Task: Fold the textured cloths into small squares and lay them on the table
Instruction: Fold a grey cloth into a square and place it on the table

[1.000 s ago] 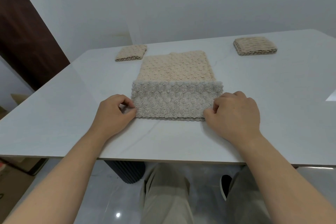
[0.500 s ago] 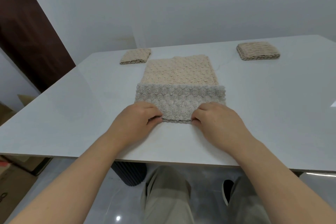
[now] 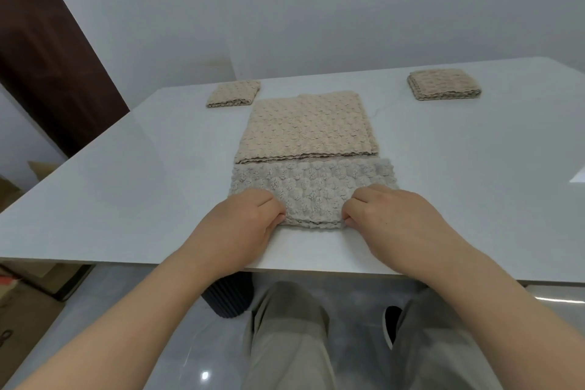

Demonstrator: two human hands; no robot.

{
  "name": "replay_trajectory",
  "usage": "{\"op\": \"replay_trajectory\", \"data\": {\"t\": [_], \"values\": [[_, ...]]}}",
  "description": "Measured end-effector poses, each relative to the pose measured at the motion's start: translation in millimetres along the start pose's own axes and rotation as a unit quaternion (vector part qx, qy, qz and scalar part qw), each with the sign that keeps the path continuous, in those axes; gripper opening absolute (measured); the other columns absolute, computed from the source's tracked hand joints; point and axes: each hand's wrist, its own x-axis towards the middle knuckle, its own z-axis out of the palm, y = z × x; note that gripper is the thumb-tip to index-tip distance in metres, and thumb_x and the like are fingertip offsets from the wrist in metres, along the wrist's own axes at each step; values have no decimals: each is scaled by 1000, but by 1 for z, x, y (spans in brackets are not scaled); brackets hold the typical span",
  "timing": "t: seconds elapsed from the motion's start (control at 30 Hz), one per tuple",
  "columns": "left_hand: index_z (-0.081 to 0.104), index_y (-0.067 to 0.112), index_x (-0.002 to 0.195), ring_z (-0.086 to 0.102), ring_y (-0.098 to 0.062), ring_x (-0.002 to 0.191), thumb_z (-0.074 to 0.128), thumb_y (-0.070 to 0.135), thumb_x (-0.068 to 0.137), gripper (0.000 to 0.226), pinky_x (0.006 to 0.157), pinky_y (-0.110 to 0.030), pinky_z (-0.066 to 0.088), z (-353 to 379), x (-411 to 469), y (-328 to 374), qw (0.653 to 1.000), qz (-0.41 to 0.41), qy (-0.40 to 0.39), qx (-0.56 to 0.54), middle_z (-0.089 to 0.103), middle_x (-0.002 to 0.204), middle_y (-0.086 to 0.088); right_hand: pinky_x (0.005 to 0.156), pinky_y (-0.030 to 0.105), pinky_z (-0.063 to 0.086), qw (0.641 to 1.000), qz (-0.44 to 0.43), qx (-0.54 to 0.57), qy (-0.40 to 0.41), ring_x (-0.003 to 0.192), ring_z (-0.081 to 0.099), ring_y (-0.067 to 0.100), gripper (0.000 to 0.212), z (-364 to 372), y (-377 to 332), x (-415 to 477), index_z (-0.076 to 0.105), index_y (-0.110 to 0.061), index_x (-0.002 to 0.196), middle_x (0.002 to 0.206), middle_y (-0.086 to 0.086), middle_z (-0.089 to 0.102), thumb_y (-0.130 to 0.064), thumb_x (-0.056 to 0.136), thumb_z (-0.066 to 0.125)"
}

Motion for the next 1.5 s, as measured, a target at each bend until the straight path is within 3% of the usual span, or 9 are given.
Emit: {"op": "replay_trajectory", "data": {"t": [0.13,0.23,0.33,0.47,0.53,0.6,0.7,0.97,1.5], "values": [[71,16,94,56,-17,80,50,31,103,27,68,-31,50,-6,-9,9,1000,7,-16,1,63,87,5,60,39,52,1000,-6,18,7,77,59,23,4,-2,-6,-9,67,-24,85,81,-6,61,-22,88,69],[72,20,89,58,-15,78,42,45,104,42,71,-31,48,-15,2,12,999,-37,-27,-8,64,82,9,63,37,52,999,18,46,11,77,61,24,28,-16,-11,-3,66,-22,81,78,-5,62,-39,96,49],[72,17,96,58,-19,85,44,36,105,35,79,-35,48,-17,25,20,996,-80,25,-15,67,89,4,64,38,49,992,63,79,71,82,58,27,29,-16,-19,18,62,-16,85,83,1,58,-35,101,47],[61,11,135,55,-24,123,47,23,104,36,106,-39,44,4,62,24,986,-160,-1,-39,63,132,-5,89,44,48,986,116,105,52,115,54,33,26,7,-30,54,61,-9,118,119,12,59,-23,101,47],[47,8,148,42,-27,142,38,25,107,46,119,-41,32,19,70,23,982,-177,-57,-32,49,152,-9,117,47,32,983,123,133,-15,145,34,36,46,17,-34,62,44,-6,146,152,16,43,-26,105,37],[30,8,159,22,-28,154,28,28,109,53,126,-41,18,32,68,23,975,-187,-115,-22,30,165,-9,126,46,12,979,133,140,-69,156,13,30,55,26,-37,61,25,-7,158,167,13,21,-30,108,26],[17,13,163,7,-22,158,19,32,111,55,129,-41,8,38,60,24,969,-198,-148,-22,16,171,-2,127,45,9,980,134,118,-87,156,11,27,56,34,-36,57,20,-8,160,169,10,18,-32,110,20],[16,19,163,7,-20,158,16,34,110,55,129,-39,6,37,61,23,967,-192,-166,-19,14,171,1,127,44,10,979,138,102,-113,156,13,26,58,32,-36,60,17,-8,161,168,9,19,-33,109,21],[6,12,164,0,-20,158,15,46,109,64,128,-39,4,26,36,-23,931,-312,-187,-37,3,172,-4,127,41,5,934,308,113,-145,157,3,23,73,28,-1,39,8,-6,162,170,9,7,-52,105,12]]}}
